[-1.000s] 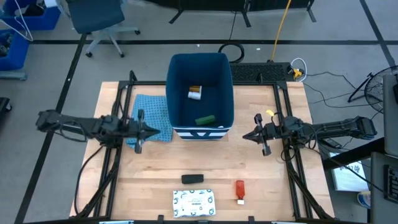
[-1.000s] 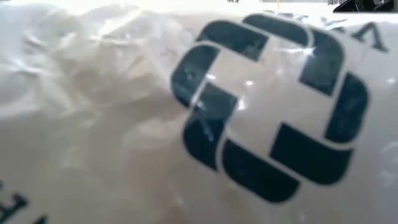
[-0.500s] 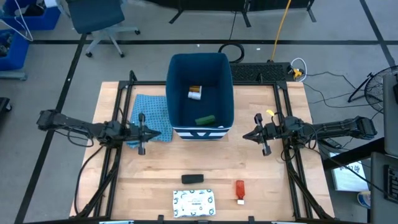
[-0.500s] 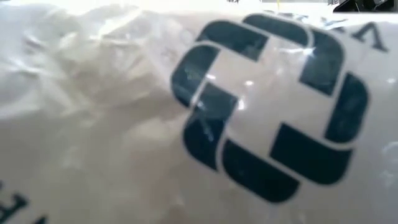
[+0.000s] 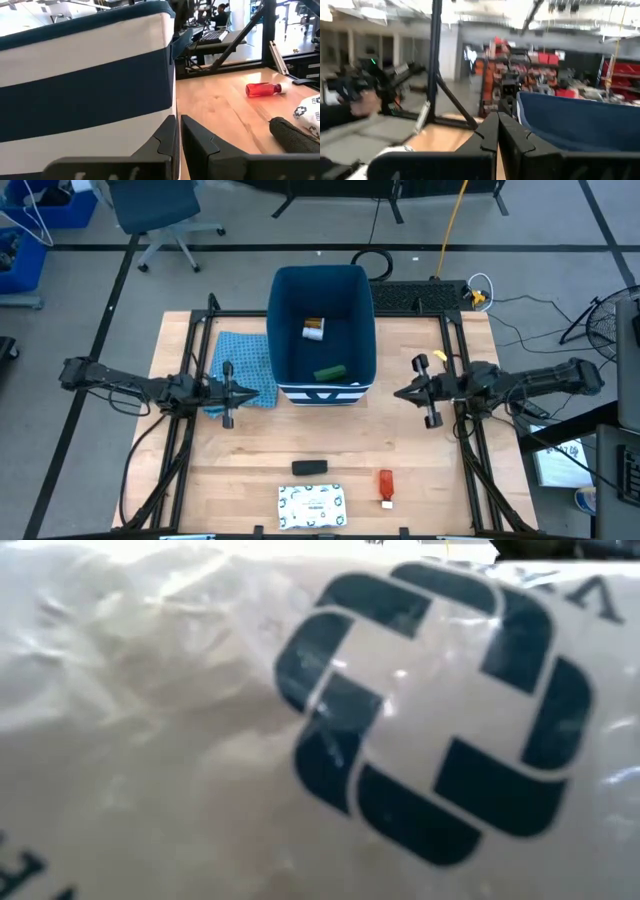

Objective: Pick & place medical supplies in basket/bin
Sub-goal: Put the black bandage into the blue bin

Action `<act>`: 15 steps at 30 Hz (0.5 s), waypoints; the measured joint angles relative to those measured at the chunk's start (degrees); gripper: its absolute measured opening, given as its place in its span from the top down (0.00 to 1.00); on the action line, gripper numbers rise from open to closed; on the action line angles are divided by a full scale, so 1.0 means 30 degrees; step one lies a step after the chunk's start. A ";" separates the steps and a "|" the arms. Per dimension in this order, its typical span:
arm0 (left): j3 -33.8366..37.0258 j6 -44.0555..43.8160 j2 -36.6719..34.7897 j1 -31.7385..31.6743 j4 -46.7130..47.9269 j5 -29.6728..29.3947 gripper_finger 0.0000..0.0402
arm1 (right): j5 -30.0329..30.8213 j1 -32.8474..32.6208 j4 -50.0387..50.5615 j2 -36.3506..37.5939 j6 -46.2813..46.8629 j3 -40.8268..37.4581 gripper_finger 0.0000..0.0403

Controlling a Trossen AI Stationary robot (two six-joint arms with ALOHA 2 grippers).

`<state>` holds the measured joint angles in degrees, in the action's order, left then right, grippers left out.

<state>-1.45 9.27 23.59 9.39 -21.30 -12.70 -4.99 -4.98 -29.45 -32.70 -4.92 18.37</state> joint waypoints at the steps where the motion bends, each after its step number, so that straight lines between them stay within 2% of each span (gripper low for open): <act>1: 0.0000 -0.0009 0.0000 0.0000 0.0006 -0.0079 0.92 | 0.0833 -0.0682 0.0858 -0.0681 -0.0508 0.0965 1.00; 5: 0.0000 -0.0142 0.0000 -0.0001 0.0000 -0.0667 0.93 | 0.3755 -0.3945 0.2601 -0.4267 -0.2925 0.5086 1.00; 9: 0.0000 -0.0188 0.0000 0.0005 0.0000 -0.0959 0.96 | 0.7802 -0.6765 0.4229 -0.8420 -0.4496 0.9095 1.00; 12: -0.0006 -0.0245 0.0000 -0.0001 0.0000 -0.0959 0.98 | 1.0373 -0.7856 0.4782 -1.1346 -0.4033 1.1493 1.00; 15: -0.0002 -0.0586 0.0000 0.0006 0.0000 -0.0959 0.99 | 1.1188 -0.8270 0.5721 -1.3940 -0.1771 1.3467 0.96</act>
<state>-1.46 7.52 23.59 9.41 -21.30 -15.57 28.58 -29.79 -12.29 -74.52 -10.23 58.77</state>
